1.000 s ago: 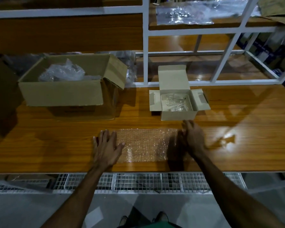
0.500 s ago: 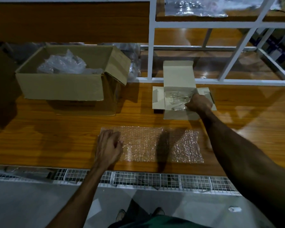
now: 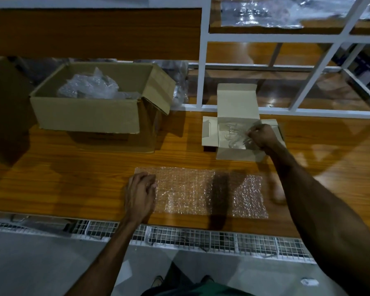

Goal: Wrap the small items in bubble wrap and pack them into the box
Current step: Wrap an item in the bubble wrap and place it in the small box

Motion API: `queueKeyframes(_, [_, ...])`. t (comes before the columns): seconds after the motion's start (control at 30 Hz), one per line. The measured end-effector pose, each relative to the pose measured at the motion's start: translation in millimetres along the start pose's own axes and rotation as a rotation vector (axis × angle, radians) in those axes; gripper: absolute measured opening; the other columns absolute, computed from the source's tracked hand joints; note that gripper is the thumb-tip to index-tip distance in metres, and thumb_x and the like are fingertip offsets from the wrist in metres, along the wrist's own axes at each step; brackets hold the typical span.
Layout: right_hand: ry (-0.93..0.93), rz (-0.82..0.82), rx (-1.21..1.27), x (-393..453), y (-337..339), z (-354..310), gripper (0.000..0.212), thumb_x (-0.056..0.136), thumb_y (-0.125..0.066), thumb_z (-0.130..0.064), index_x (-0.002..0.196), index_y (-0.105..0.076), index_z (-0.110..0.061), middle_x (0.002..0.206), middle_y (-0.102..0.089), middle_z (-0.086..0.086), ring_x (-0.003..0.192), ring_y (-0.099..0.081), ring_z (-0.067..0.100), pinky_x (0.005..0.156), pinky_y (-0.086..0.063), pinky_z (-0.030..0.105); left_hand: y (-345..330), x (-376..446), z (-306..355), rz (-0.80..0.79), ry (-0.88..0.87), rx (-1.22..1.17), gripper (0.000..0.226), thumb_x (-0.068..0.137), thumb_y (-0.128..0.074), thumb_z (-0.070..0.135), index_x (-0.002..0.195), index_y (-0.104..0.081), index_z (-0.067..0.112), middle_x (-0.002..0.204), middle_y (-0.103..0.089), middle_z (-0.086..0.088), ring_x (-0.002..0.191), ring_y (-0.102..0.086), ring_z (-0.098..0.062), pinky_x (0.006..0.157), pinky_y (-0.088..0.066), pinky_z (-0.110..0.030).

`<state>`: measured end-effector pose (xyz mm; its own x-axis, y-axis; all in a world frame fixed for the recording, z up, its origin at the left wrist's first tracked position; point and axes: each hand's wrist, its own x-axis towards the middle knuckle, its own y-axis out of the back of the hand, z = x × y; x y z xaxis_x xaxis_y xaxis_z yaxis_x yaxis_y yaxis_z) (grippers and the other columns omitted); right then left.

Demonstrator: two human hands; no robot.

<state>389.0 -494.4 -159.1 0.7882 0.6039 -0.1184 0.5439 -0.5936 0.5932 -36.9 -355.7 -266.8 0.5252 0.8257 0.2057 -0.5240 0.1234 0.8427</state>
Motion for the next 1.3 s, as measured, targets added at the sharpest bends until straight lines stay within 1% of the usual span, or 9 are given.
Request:
queueKeyframes(0.13, [0.179, 0.077, 0.106, -23, 15, -14, 0.017, 0.102, -0.063, -0.018, 0.109, -0.069, -0.004, 0.105, -0.070, 0.009, 0.094, -0.068, 0.018, 0.062, -0.051, 0.011, -1, 0, -1, 0.035, 0.012, -0.088, 0.027, 0.102, -0.061, 0.027, 0.125, -0.072, 0.023, 0.134, -0.063, -0.002, 0.124, -0.048, -0.022, 0.093, -0.041, -0.039])
queueKeyframes(0.23, [0.302, 0.072, 0.180, -47, 17, -34, 0.017, 0.103, -0.062, -0.017, 0.107, -0.069, -0.001, 0.094, -0.069, 0.004, 0.073, -0.064, -0.004, 0.056, -0.046, 0.007, -1, 3, -5, 0.097, 0.049, -0.164, 0.029, 0.099, -0.059, 0.032, 0.122, -0.073, 0.019, 0.131, -0.065, -0.003, 0.121, -0.049, -0.023, 0.087, -0.036, -0.034])
queueKeyframes(0.4, [0.373, -0.193, 0.236, -79, -8, -62, 0.014, 0.104, -0.061, -0.023, 0.105, -0.071, -0.013, 0.082, -0.068, -0.012, 0.065, -0.057, -0.002, 0.056, -0.044, 0.015, 3, -2, -9, 0.125, 0.262, -0.112, 0.028, 0.093, -0.073, 0.017, 0.120, -0.075, 0.025, 0.122, -0.069, -0.002, 0.113, -0.049, -0.023, 0.084, -0.029, -0.032])
queueKeyframes(0.5, [0.382, -0.425, 0.255, -97, -37, -78, 0.018, 0.105, -0.059, -0.024, 0.106, -0.069, -0.009, 0.085, -0.070, 0.001, 0.067, -0.059, 0.008, 0.056, -0.044, 0.019, 13, -13, -5, 0.149, 0.450, -0.113, 0.019, 0.094, -0.070, 0.025, 0.112, -0.076, 0.027, 0.120, -0.068, -0.004, 0.114, -0.050, -0.024, 0.090, -0.028, -0.033])
queueKeyframes(0.67, [0.401, -0.707, 0.139, -110, -96, -97, 0.020, 0.105, -0.057, -0.029, 0.110, -0.068, -0.012, 0.108, -0.072, 0.005, 0.096, -0.070, 0.014, 0.084, -0.053, 0.033, 26, -41, -4, 0.114, 0.614, -0.131, 0.012, 0.092, -0.071, 0.033, 0.102, -0.071, 0.028, 0.125, -0.059, -0.006, 0.124, -0.048, -0.031, 0.105, -0.042, -0.053])
queueKeyframes(0.77, [0.406, -0.838, 0.077, -115, -128, -106, 0.023, 0.106, -0.057, -0.025, 0.113, -0.067, -0.005, 0.094, -0.072, -0.009, 0.073, -0.066, 0.000, 0.064, -0.049, 0.016, 32, -53, -3, 0.111, 0.627, -0.092, 0.020, 0.092, -0.074, 0.039, 0.104, -0.071, 0.024, 0.122, -0.060, -0.008, 0.120, -0.050, -0.032, 0.101, -0.046, -0.052])
queueKeyframes(0.83, [0.396, -0.896, 0.022, -116, -148, -109, 0.023, 0.106, -0.058, -0.024, 0.112, -0.067, -0.003, 0.079, -0.069, -0.018, 0.061, -0.060, -0.006, 0.055, -0.044, 0.013, 36, -58, -2, 0.112, 0.594, -0.046, 0.020, 0.091, -0.075, 0.039, 0.103, -0.069, 0.023, 0.116, -0.062, -0.008, 0.115, -0.053, -0.031, 0.096, -0.044, -0.046])
queueKeyframes(1.03, [0.411, -1.020, -0.156, -112, -189, -121, 0.023, 0.107, -0.056, -0.030, 0.106, -0.069, -0.011, 0.081, -0.064, -0.014, 0.060, -0.054, -0.007, 0.054, -0.041, 0.013, 47, -56, 1, 0.055, 0.613, 0.007, 0.025, 0.087, -0.080, 0.041, 0.097, -0.066, 0.023, 0.109, -0.059, -0.002, 0.112, -0.053, -0.027, 0.099, -0.043, -0.046])
queueKeyframes(1.3, [0.336, -0.982, -0.112, -115, -221, -123, 0.016, 0.105, -0.061, -0.028, 0.100, -0.069, -0.016, 0.080, -0.064, -0.006, 0.055, -0.053, 0.001, 0.047, -0.039, 0.018, 49, -54, -4, 0.039, 0.650, 0.072, 0.033, 0.081, -0.081, 0.058, 0.083, -0.073, 0.026, 0.108, -0.067, -0.006, 0.112, -0.056, -0.029, 0.100, -0.042, -0.049])
